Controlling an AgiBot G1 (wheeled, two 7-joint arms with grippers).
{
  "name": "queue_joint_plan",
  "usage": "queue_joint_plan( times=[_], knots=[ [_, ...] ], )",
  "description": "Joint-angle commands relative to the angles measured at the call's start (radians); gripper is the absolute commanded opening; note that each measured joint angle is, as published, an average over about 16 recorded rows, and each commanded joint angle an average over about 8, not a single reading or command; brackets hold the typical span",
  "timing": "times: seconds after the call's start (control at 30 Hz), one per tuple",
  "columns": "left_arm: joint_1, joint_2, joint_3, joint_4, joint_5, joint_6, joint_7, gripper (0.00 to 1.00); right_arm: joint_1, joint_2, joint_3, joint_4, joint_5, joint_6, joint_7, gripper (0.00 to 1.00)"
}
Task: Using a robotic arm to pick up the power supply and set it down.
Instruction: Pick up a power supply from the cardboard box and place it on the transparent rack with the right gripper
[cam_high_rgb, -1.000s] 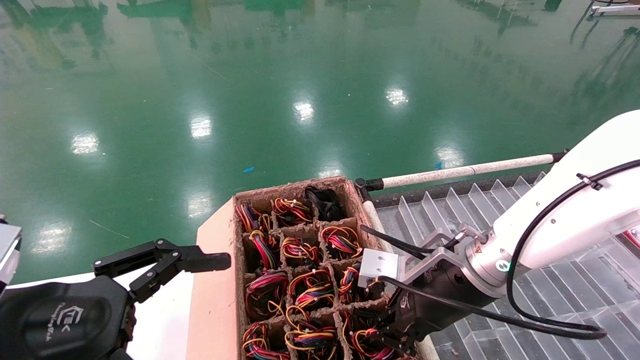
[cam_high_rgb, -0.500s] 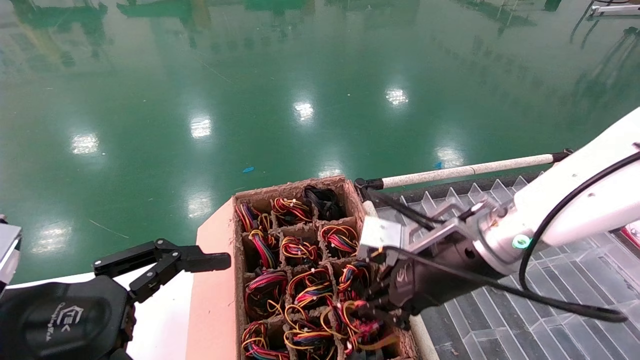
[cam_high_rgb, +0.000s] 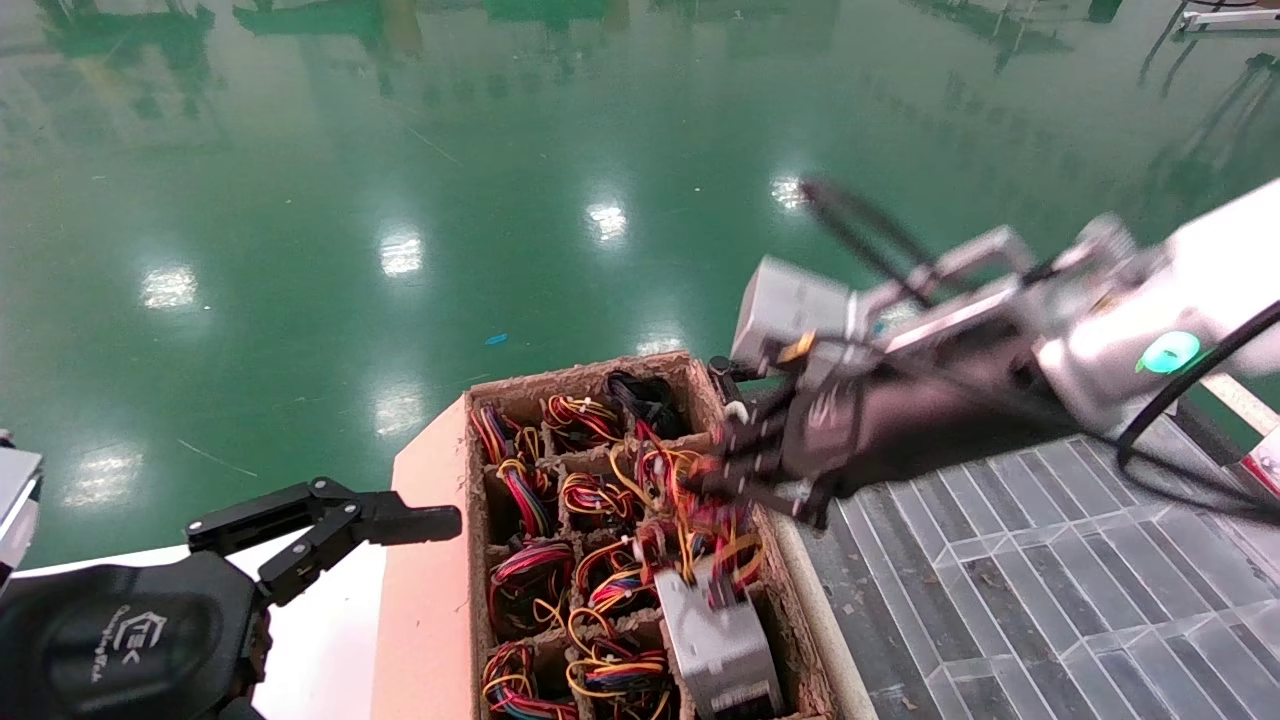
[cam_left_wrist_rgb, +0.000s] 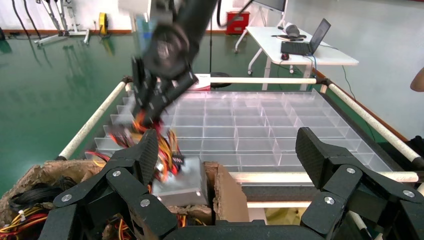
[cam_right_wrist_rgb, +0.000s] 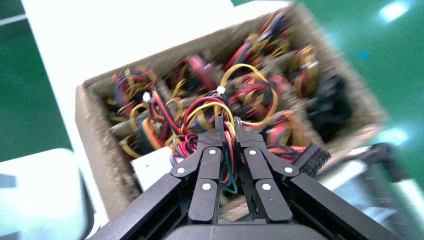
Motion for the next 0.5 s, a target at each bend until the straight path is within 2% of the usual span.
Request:
queue_joint_plan(
  times=[0.03, 0.27, 0.5],
  knots=[
    [0.0, 0.0, 0.0, 0.0, 0.0, 0.0, 0.0, 1.0, 0.021, 0.014, 0.014, 0.024, 0.007, 0.002, 0.011, 0.0],
    [0.0, 0.0, 0.0, 0.0, 0.0, 0.0, 0.0, 1.0, 0.09, 0.028, 0.053, 0.011, -0.007, 0.043, -0.04, 0.0],
    [0.0, 0.0, 0.001, 0.0, 0.0, 0.0, 0.0, 1.0, 0.162, 0.006, 0.074, -0.128, 0.007, 0.024, -0.12, 0.0]
  ],
)
